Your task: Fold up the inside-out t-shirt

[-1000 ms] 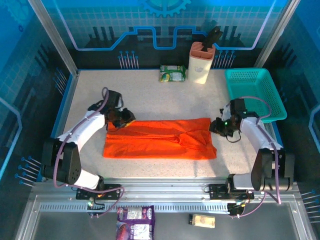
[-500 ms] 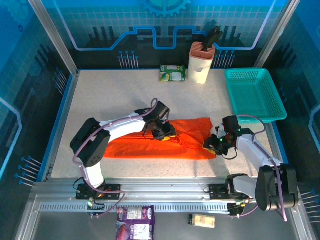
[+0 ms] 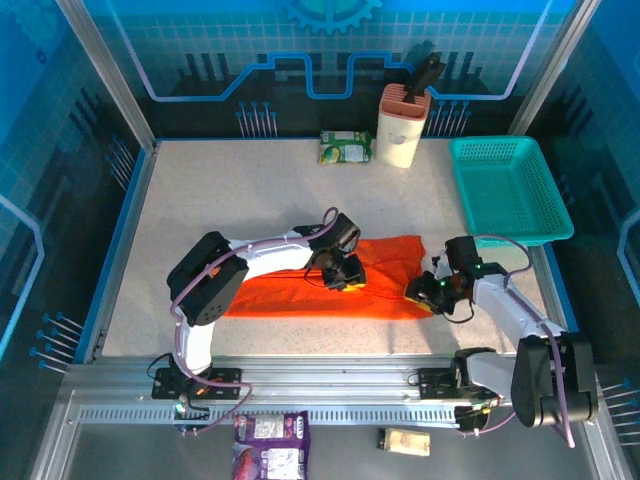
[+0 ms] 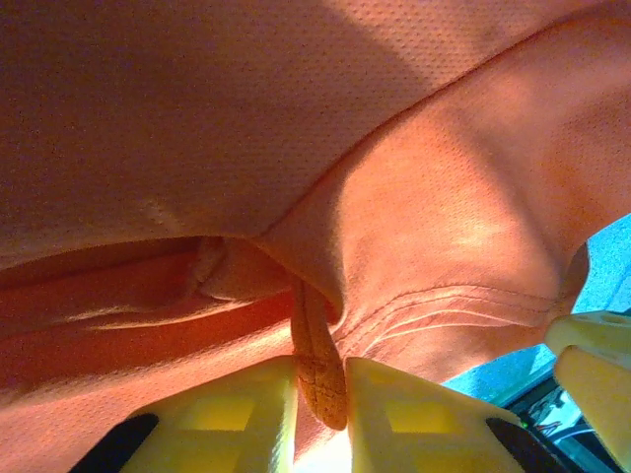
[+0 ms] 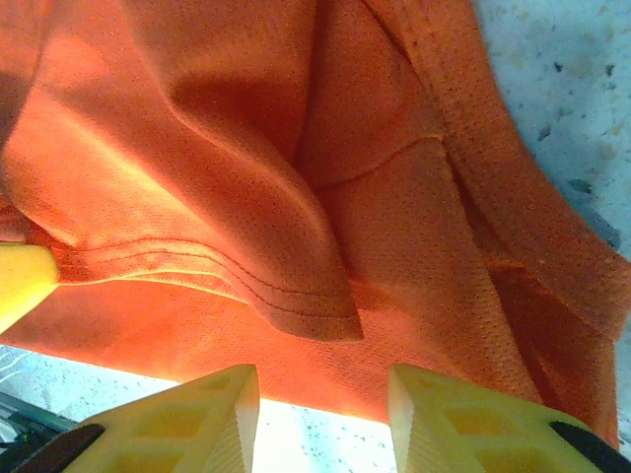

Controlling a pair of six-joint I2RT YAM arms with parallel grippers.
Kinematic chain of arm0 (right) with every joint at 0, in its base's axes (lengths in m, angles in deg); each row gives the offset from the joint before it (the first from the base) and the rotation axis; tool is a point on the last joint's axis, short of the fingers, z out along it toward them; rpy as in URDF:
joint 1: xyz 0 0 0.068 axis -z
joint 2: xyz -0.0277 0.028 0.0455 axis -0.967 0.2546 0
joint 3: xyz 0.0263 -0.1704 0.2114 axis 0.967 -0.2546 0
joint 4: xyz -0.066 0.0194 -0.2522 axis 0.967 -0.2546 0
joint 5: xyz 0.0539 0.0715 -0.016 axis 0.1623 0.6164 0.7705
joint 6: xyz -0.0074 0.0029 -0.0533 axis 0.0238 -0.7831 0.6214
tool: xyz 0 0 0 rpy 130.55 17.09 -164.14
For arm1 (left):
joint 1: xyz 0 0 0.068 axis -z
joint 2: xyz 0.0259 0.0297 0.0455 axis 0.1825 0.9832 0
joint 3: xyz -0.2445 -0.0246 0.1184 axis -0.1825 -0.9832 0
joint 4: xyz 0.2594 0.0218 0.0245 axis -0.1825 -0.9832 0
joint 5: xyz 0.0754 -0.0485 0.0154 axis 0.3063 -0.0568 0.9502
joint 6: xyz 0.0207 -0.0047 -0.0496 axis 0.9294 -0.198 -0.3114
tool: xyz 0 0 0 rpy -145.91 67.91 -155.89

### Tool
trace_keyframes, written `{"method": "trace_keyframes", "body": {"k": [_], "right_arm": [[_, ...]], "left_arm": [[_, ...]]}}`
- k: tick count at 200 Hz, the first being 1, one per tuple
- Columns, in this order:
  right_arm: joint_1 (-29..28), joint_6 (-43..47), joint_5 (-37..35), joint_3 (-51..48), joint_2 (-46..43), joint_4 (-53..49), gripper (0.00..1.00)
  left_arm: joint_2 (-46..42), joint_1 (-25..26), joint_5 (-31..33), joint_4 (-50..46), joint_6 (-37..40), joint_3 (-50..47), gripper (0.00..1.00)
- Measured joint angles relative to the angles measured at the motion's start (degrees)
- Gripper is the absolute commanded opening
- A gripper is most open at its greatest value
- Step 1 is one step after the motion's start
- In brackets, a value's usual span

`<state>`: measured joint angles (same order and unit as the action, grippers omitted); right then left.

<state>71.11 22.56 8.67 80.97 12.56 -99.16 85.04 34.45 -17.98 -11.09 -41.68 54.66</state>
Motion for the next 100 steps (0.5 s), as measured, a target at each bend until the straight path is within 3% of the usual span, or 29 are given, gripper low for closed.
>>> {"method": "trace_keyframes", "body": {"k": [26,100], "right_arm": [[0.0,-0.2,0.3,-0.2,1.4,1.4,0.39],[0.0,-1.3,1.5,-0.5,5.6,6.6,0.37]], "left_arm": [[0.0,0.0,0.0,0.2,-0.1,0.4,0.04],[0.0,0.0,0.0,0.3,-0.1,0.5,0.03]]}}
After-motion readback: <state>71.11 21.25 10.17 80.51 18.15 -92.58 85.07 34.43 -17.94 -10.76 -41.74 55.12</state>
